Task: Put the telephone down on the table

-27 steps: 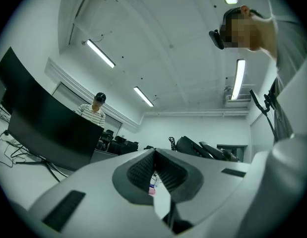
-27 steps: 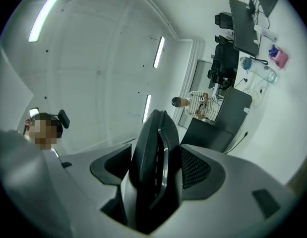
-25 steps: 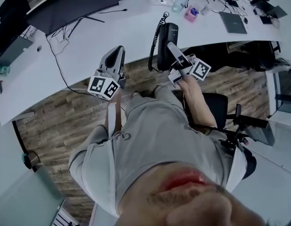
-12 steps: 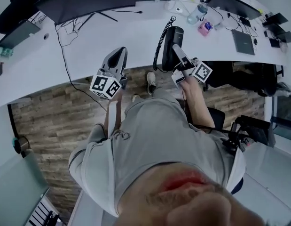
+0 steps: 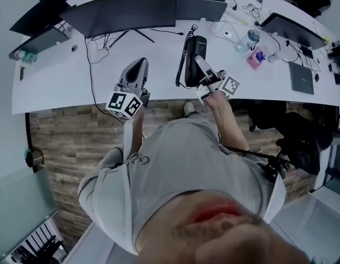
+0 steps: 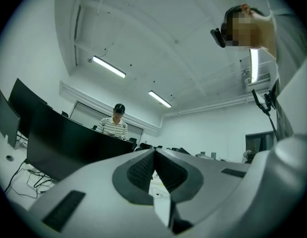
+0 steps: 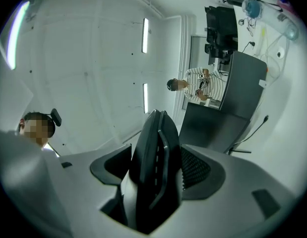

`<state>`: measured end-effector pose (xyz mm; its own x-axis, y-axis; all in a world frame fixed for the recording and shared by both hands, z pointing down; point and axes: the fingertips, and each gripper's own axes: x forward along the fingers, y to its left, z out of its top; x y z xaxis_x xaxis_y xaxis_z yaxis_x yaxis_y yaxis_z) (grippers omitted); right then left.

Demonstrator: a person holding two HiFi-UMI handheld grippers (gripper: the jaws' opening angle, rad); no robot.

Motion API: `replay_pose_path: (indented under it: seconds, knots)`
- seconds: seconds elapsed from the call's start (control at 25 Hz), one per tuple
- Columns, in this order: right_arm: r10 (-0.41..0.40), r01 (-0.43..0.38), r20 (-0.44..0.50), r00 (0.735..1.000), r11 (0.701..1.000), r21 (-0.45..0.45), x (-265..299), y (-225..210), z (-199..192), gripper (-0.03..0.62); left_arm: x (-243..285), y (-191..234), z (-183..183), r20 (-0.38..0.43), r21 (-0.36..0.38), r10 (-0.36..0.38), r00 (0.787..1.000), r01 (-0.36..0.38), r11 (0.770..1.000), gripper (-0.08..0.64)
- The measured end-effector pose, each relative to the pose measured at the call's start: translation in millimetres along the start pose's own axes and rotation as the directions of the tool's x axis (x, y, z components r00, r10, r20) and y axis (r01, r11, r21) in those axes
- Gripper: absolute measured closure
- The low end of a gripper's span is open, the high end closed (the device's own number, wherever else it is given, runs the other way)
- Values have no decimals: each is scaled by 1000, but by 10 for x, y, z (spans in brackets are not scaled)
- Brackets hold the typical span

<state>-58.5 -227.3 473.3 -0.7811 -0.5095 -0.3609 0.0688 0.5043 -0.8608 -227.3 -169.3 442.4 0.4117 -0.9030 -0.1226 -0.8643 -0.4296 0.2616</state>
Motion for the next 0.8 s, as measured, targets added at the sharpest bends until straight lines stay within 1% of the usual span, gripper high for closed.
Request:
replay_pose_path:
  seconds: [0.12,0.24,0.32,0.52,0.64,0.8]
  knots:
    - [37,-38,-53,998,999,-10,141,30,-55,273,67,-40,117,20,26,6,1000,-7,1000,551]
    - [70,-70,-96,993,998,-2,223,55,-123,273,88,-101,158,31,36,14,999,-15,999,551]
    - [77,-76,-106,991,997,12,268,-38,11,273,248,-106,113,23,25,30,999,-30,999,550]
    - [86,-82,-104,991,996,38,303,-338,533,273,781,-86,-125,-20,-14,75,997,-75,997,551]
    - [87,-81,-112,990,995,50,271,-430,714,273,1023,-128,-192,-33,-17,78,996,-79,997,551]
    - [80,-74,-120,990,996,49,258,-587,918,273,1360,-179,-235,-22,-26,71,997,-72,997,551]
